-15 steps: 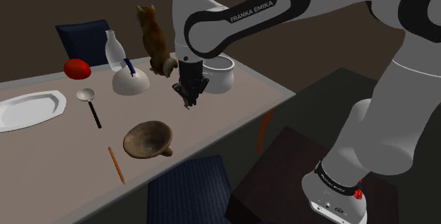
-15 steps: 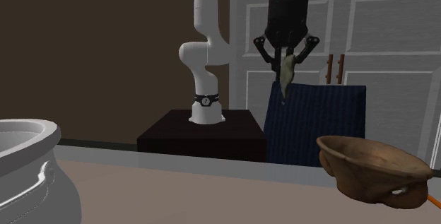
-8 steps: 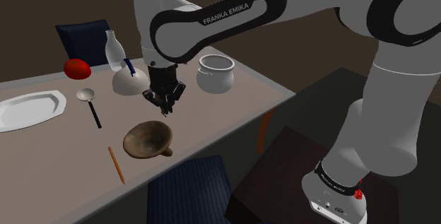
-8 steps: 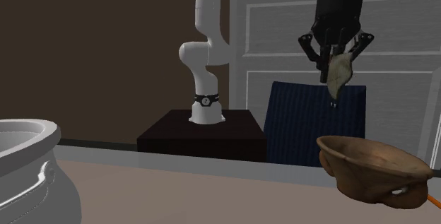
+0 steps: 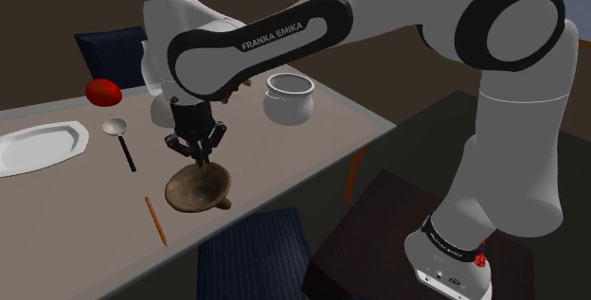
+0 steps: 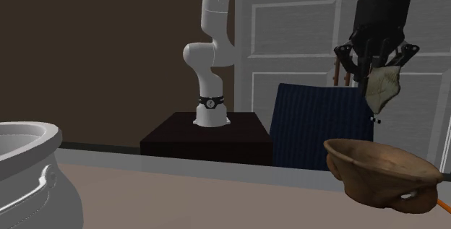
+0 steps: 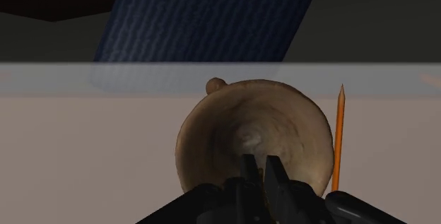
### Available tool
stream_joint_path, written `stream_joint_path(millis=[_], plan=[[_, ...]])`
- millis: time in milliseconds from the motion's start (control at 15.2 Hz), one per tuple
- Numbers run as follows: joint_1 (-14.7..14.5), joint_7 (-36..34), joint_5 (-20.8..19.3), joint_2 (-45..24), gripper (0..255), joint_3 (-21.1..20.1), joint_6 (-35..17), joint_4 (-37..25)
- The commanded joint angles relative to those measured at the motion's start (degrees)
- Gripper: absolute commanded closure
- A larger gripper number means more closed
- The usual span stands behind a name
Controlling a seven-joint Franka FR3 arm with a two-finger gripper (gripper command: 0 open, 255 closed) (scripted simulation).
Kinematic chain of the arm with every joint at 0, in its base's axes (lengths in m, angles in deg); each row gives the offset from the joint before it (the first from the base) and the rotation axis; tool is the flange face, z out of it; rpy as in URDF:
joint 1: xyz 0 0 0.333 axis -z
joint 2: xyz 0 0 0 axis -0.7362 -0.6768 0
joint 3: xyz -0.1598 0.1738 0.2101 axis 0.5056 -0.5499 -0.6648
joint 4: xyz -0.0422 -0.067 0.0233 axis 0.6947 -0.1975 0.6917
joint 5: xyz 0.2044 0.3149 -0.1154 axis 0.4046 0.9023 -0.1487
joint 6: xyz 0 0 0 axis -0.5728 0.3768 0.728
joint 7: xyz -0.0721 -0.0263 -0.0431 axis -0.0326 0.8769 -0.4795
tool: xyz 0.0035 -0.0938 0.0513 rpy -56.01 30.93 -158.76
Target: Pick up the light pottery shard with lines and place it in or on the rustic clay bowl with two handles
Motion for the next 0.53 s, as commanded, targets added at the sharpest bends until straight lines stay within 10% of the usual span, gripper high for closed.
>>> stream_joint_path(millis=[0, 462], plan=[[0.0, -0.08, -0.13, -0.36, 255, 0.06, -1.43, 1.06], [-0.15, -0.39, -0.74, -2.47, 255, 0.36, -5.94, 3.5]])
